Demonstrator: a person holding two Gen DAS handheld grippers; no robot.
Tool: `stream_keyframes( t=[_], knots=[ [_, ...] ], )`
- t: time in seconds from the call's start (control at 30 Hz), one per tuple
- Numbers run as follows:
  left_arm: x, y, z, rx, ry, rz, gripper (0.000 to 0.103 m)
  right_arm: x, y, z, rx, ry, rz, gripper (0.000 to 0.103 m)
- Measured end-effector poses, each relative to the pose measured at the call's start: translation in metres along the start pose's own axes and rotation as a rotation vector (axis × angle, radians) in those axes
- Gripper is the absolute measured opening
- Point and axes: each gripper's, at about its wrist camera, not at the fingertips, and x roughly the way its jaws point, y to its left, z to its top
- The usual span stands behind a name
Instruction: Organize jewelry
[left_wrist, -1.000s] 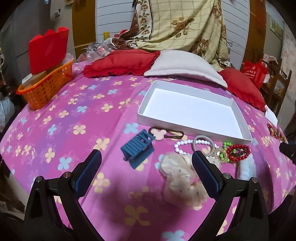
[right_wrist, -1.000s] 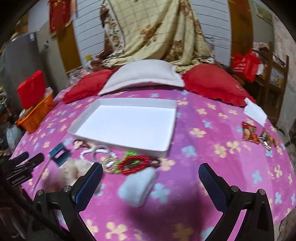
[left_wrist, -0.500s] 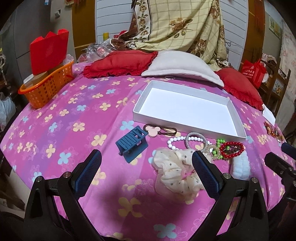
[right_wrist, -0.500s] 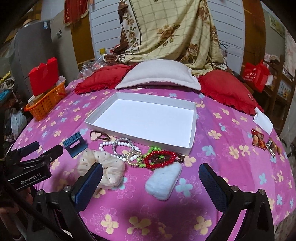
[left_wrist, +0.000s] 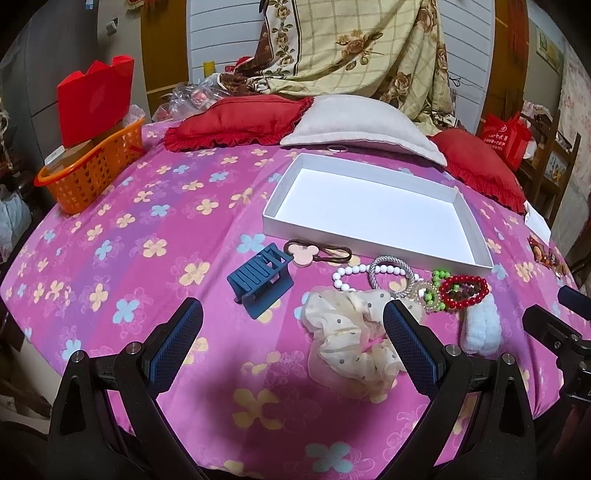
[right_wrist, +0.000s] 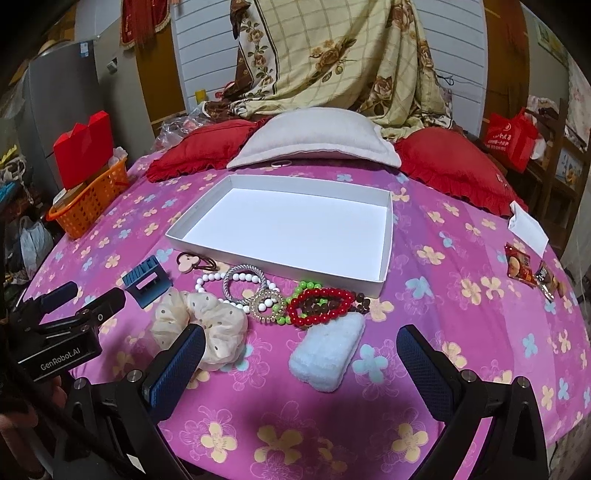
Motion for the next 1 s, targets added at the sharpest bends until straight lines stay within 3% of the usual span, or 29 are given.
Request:
stream_keyframes(
  t=[1.0],
  knots=[
    [0.012,-0.006,-0.004,0.022,0.054,-0.018,0.099,0.015,-0.015,-0.012,0.043,0.078,0.011,0.103]
  ],
)
